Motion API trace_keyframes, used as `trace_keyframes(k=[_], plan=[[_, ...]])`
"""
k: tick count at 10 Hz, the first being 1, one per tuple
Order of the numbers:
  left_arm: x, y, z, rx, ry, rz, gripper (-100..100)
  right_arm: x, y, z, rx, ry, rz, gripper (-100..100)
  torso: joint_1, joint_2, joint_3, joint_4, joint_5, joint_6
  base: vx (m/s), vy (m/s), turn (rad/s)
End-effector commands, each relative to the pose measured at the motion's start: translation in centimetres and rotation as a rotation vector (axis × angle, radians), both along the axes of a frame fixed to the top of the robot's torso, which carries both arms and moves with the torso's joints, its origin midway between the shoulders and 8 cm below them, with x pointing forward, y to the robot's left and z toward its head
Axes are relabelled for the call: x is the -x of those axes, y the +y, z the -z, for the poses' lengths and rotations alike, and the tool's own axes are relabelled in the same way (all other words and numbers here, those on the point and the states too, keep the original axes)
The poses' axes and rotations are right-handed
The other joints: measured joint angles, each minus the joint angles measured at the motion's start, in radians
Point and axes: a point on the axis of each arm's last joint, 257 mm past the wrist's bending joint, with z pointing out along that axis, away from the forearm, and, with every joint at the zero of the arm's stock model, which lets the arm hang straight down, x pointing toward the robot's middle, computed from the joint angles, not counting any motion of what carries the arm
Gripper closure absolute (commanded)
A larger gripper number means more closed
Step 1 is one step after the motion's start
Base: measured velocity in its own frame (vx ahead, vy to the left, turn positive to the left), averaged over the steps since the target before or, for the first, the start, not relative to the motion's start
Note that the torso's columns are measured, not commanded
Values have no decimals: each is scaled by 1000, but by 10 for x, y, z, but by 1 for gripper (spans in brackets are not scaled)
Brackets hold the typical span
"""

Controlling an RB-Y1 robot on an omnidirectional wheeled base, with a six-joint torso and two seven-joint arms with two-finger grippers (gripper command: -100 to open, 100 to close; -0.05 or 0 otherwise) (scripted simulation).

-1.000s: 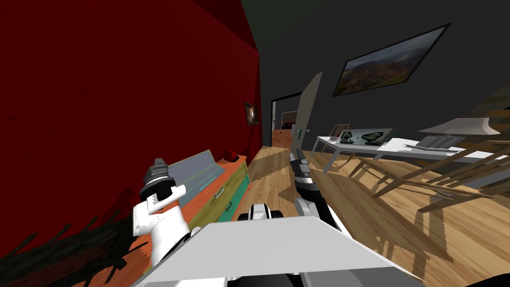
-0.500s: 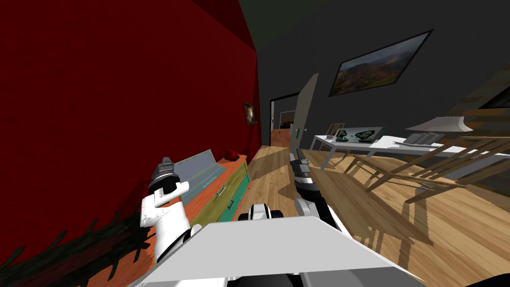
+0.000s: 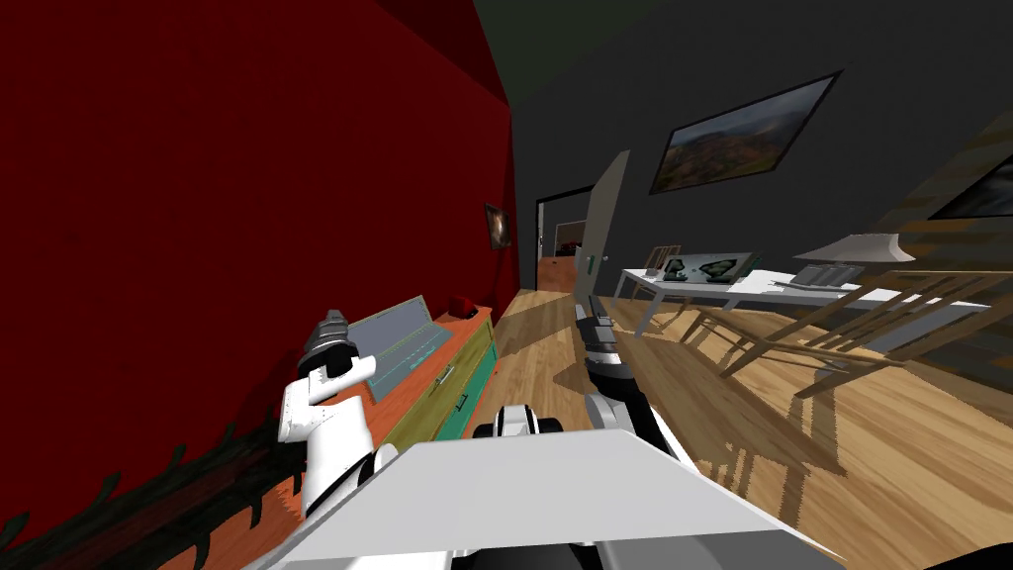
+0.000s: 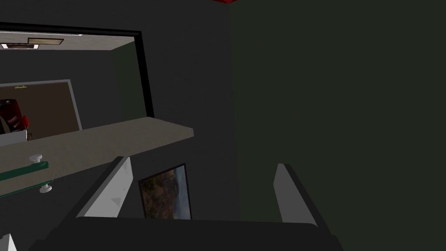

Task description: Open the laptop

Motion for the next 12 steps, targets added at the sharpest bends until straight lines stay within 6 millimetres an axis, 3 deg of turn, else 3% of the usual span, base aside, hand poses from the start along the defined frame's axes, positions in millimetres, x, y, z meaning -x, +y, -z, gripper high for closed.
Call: trace_keyframes(k=[1,3,4,5,7,8,9,12], plan=[[-3,2,-24,-26,1,-18,-100,0,0,0,0,0,0,0,-8,0,-3,2,-7,3,-33,10,-108],[-4,2,-43,-45,1,-34,-100,0,0,0,0,0,0,0,-21,4,-3,6,-18,3,-26,29,-86],[-2,2,-39,-42,-1,-27,-100,0,0,0,0,0,0,0,-26,7,-1,8,-21,2,-7,17,-15],[-3,2,-24,-26,1,-18,100,0,0,0,0,0,0,0,-29,8,0,8,-21,1,21,-6,104],[-1,0,-5,-5,0,-4,100,0,0,0,0,0,0,0,-29,8,0,8,-22,1,32,-22,102],[-3,1,-11,-13,1,-9,100,0,0,0,0,0,0,0,-26,9,1,8,-19,1,13,-17,13],[-5,5,-6,-4,24,-19,-100,0,0,0,0,0,0,0,-25,10,1,9,-20,1,-7,0,-24],[-7,11,0,14,64,-37,-100,0,0,0,0,0,0,0,-27,10,1,9,-21,1,-17,9,-25]])
